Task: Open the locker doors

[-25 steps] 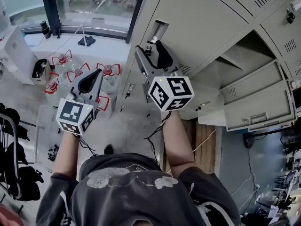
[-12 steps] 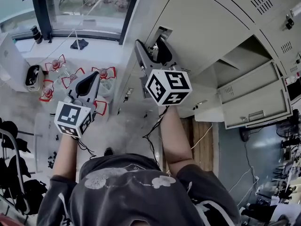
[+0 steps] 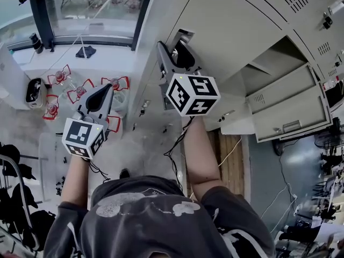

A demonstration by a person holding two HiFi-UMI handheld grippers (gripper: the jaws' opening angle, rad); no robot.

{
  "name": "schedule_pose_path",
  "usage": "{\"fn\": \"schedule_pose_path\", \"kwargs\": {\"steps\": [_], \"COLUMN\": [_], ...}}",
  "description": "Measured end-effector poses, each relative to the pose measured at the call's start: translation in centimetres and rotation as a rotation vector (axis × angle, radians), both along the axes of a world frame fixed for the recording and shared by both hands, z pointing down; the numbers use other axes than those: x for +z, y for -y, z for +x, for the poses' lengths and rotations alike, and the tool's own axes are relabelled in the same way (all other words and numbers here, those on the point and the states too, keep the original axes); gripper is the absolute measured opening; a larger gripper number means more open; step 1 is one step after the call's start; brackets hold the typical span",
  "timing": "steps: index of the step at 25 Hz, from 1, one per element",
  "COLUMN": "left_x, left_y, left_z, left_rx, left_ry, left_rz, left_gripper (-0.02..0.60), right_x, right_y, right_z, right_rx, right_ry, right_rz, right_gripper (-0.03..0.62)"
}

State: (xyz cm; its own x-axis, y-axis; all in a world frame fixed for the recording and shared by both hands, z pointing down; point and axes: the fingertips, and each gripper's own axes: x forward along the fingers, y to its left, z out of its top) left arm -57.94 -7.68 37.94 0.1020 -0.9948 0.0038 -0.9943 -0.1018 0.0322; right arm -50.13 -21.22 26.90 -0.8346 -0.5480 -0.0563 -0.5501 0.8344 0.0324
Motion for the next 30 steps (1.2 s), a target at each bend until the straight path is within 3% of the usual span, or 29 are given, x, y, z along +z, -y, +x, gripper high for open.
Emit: {"fn": "schedule_pose_path", "kwargs": {"steps": [9,17,30], "left_x": [-0.4,-0.2,-0.2], "left_y": [-0.9,-1.8,-2.9], "left_z": [0.8,1.9,4.7], "left_rx": [0.022,0.041,0.106], "left_ry": [0.009,0.01,0.015], "left_rz": [0.007,0.002,0.0], "left_gripper": [0.009,0.009,0.009], "right_x": [-0.1,0.1,0.1], "right_y": [-1.5,-3.2,-6.5], "right_z": [0.9,2.9,6.5], "right_rx": [0.003,0.093,0.091], "right_ry": [-0.027,-0.11,-0.074], "right_rz": [-0.032,-0.018,-0.083], "right_gripper": [0.204,0.152,0.124]}}
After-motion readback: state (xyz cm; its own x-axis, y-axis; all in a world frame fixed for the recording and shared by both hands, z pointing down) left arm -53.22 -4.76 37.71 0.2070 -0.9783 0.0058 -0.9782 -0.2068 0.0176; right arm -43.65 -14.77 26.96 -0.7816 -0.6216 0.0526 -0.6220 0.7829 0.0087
